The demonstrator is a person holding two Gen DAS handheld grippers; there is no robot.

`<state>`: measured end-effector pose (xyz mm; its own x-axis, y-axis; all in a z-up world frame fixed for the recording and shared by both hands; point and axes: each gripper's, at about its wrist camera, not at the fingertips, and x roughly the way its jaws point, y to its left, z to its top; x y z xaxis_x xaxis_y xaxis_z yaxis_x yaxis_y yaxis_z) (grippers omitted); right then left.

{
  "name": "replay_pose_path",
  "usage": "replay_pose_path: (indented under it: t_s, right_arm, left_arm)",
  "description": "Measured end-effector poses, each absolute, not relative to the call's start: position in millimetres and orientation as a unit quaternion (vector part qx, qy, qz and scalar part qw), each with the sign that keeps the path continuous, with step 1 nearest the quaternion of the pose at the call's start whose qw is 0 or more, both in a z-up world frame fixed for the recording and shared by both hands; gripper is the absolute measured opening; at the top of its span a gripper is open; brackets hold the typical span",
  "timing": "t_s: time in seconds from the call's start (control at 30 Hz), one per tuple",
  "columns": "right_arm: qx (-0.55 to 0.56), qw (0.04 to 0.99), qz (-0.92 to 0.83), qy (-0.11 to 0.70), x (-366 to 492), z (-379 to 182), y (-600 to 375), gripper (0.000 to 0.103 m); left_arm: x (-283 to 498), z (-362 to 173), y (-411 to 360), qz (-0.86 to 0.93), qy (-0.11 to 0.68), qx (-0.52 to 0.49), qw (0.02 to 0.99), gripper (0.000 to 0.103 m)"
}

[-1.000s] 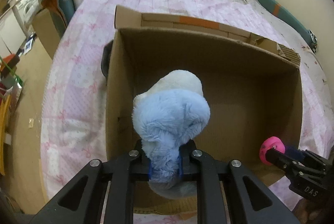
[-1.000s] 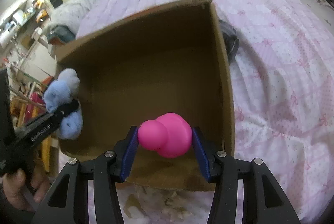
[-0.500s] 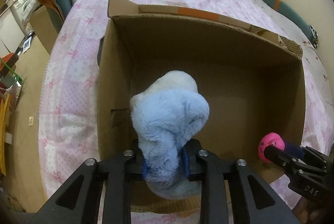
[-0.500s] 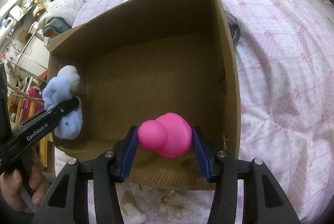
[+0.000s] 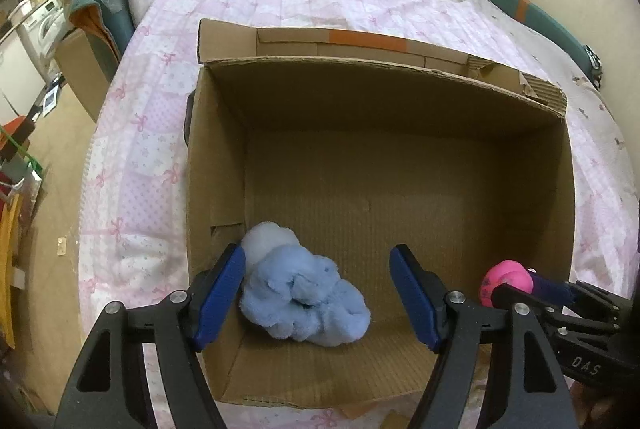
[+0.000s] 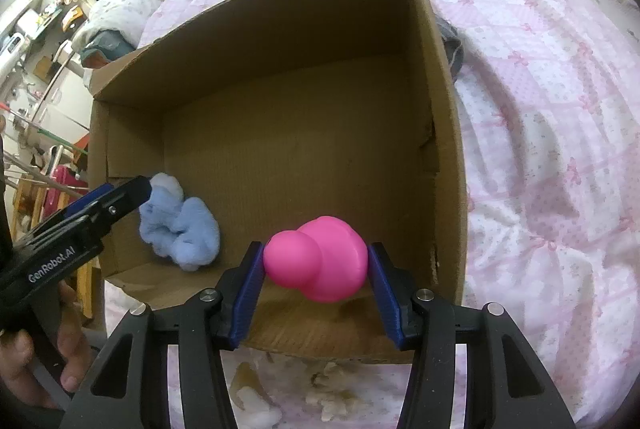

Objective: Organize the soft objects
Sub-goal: 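Open the left tool to drop the scrunchie while the right tool releases the duck, then move the right tool to the white crumpled tissue and grasp it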

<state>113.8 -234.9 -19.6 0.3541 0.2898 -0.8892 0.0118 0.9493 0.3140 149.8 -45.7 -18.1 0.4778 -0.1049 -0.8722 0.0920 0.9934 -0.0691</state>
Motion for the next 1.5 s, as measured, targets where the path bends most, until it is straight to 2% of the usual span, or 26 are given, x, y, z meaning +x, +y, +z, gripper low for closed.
replay_pose_path:
  t_s: [0.07, 0.1, 0.17, 0.3, 0.97, 1.2, 1.5]
  right_arm:
    - [0.139, 0.812, 0.09, 0.56, 114, -20, -235, 0.057]
    - [0.143, 0.812, 0.09, 0.558, 115, -19, -235, 0.066]
    - [0.153, 0.819, 0.088, 0.546, 114, -15, -236, 0.078]
    - [0.168, 0.829, 0.091, 0.526, 116, -7, -239, 0.092]
    - [0.187, 0.831, 0.09, 0.516, 106, 0, -251, 0.092]
    - [0.19, 0.837, 0.08, 0.508, 93, 7, -259, 0.092]
    - [0.184, 0.844, 0.069, 0.499, 70, 20, -267, 0.092]
  left_arm:
    - [151, -18, -44, -0.056, 0.508, -0.008, 0.859, 0.072]
    - [152, -18, -44, -0.058, 0.508, -0.01, 0.859, 0.072]
    - [152, -18, -44, -0.058, 0.508, -0.01, 0.86, 0.072]
    - [152, -17, -42, -0.057, 0.503, -0.008, 0.862, 0.072]
    - [133, -3, -35, -0.063, 0.494, -0.003, 0.867, 0.072]
    - [111, 18, -21, -0.056, 0.478, -0.002, 0.876, 0.072]
    - [74, 17, 4, -0.035, 0.489, -0.014, 0.872, 0.072]
